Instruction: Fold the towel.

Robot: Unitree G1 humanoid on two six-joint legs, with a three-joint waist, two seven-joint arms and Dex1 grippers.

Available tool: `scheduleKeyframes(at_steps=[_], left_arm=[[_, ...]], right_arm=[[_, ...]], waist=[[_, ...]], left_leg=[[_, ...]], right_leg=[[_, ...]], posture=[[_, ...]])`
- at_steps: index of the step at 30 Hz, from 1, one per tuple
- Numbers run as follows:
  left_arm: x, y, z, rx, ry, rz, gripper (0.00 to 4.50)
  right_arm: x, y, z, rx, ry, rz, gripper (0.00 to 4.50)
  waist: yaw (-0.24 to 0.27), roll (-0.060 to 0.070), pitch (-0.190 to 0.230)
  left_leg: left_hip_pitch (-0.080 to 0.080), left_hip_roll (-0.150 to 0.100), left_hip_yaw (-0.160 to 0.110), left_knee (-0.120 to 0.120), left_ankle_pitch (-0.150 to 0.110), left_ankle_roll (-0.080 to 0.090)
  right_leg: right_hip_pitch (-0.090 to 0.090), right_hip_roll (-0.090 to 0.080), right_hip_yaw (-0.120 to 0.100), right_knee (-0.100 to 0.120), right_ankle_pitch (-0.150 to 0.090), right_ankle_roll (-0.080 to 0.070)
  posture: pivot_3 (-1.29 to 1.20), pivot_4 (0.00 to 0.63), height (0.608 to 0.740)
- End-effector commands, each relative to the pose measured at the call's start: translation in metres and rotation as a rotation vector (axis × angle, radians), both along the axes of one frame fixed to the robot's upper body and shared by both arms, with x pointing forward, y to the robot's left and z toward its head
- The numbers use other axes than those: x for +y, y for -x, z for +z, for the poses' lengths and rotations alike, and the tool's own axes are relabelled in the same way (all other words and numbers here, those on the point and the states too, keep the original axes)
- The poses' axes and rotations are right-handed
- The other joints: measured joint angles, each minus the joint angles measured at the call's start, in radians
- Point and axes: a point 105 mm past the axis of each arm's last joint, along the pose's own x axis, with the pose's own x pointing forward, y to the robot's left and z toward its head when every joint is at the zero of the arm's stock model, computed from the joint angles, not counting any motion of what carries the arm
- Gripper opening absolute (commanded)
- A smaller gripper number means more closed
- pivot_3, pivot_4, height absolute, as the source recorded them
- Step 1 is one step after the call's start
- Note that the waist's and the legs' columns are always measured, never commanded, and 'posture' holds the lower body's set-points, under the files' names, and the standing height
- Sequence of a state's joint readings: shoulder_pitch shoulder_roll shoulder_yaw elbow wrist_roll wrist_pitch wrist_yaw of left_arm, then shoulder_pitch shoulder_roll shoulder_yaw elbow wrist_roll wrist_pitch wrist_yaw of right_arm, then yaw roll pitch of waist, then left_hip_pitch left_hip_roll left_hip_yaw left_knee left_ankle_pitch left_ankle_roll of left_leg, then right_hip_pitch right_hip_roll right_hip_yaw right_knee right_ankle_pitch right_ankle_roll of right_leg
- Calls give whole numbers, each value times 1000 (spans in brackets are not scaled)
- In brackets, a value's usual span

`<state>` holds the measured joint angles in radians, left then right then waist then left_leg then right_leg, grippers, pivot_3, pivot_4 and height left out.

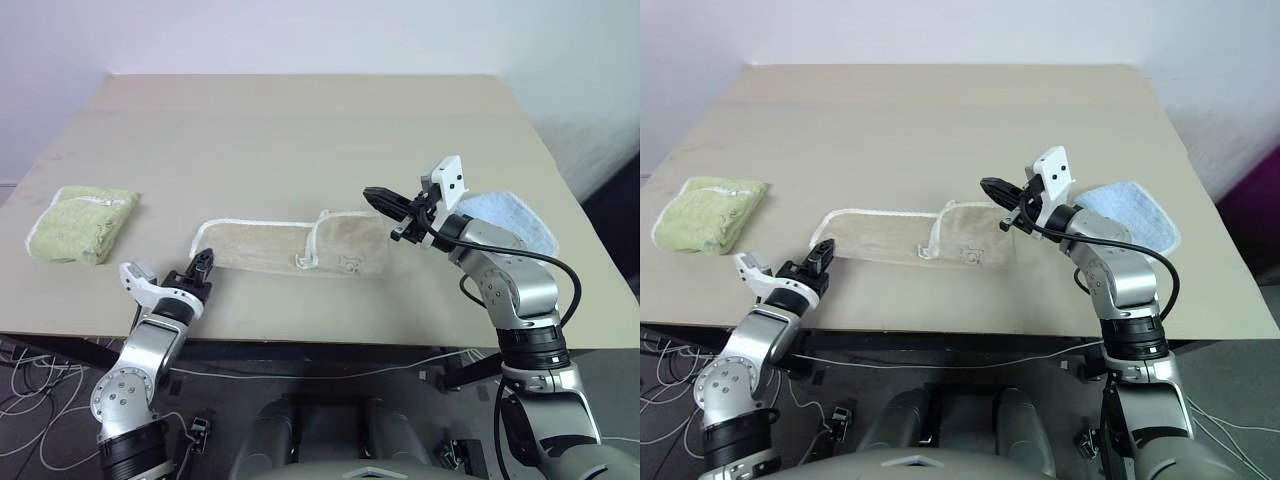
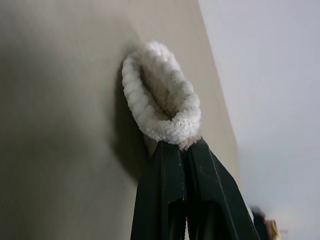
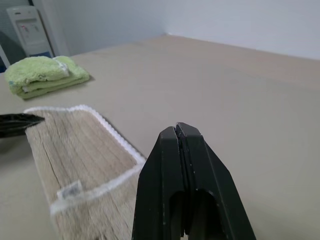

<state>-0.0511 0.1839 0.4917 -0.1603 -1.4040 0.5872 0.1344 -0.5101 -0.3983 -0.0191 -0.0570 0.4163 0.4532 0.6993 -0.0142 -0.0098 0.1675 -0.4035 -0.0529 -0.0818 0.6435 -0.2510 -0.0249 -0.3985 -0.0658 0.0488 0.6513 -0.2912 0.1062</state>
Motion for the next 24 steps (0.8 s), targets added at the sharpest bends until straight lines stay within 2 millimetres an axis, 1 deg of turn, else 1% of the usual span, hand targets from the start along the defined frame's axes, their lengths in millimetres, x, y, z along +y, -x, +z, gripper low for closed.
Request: scheduleKeyframes(at_steps=[1,3,5,6,7,8,10,12,13,15,17,20,24], left_arm=[[45,5,29,-97,-73,131,44],[60,7,42,-132,-137,146,44],[66,8,54,-157,-202,133,44],[66,7,60,-170,-249,113,44],[64,7,67,-191,-287,89,44],[58,5,75,-219,-328,47,44],[44,4,84,-252,-405,-31,44],[17,3,89,-286,-528,-174,44],[-1,4,92,-317,-587,-265,44],[-25,6,92,-364,-657,-404,44],[-49,8,89,-394,-735,-531,44],[-79,9,83,-433,-851,-689,44],[-122,9,74,-493,-967,-860,44]], right_arm=[[-4,4,17,-65,-23,-8,0],[-6,4,17,-66,-22,-14,0],[-7,4,17,-66,-20,-20,0],[-8,4,17,-66,-20,-24,0],[-9,3,17,-65,-21,-30,0],[-11,3,16,-64,-21,-37,0],[-12,3,16,-63,-22,-44,0],[-14,2,15,-61,-23,-52,0],[-15,2,15,-59,-24,-58,0],[-16,2,14,-56,-24,-67,0],[-17,2,12,-54,-23,-75,0],[-18,2,11,-51,-22,-87,0],[-21,5,10,-52,-21,-106,0]], waist=[[-2,0,0],[-1,0,0],[0,0,0],[1,0,0],[2,0,0],[3,0,0],[4,-1,1],[4,-1,1],[4,-1,1],[2,0,1],[1,0,1],[-1,0,1],[2,0,2]], left_leg=[[-1,1,0,0,0,0],[-3,1,0,0,0,0],[-5,0,0,0,0,0],[-5,0,0,0,0,0],[-5,0,0,0,0,0],[-5,0,0,0,0,0],[-5,-1,0,0,0,0],[-5,-1,0,-1,0,0],[-5,-1,0,-1,0,0],[-5,-1,0,-1,0,0],[-5,-1,1,-2,0,0],[-5,0,1,-5,1,-1],[-5,0,1,-9,2,-3]], right_leg=[[-1,0,0,0,0,0],[-4,0,0,0,0,0],[-6,0,0,0,0,0],[-6,0,0,0,0,0],[-5,0,0,-1,0,0],[-5,0,0,-1,0,0],[-5,-1,0,-1,0,0],[-5,-1,0,-1,0,0],[-5,-2,0,-2,0,0],[-5,-2,0,-2,0,0],[-6,-2,1,-2,0,0],[-7,-2,1,-2,0,-1],[-9,-1,1,-3,0,-1]], posture=[[0,150,740],[0,150,740],[0,150,740],[0,150,740],[0,150,740],[0,150,740],[0,150,740],[0,150,740],[0,150,740],[0,150,740],[0,150,740],[0,150,740],[0,150,740]])
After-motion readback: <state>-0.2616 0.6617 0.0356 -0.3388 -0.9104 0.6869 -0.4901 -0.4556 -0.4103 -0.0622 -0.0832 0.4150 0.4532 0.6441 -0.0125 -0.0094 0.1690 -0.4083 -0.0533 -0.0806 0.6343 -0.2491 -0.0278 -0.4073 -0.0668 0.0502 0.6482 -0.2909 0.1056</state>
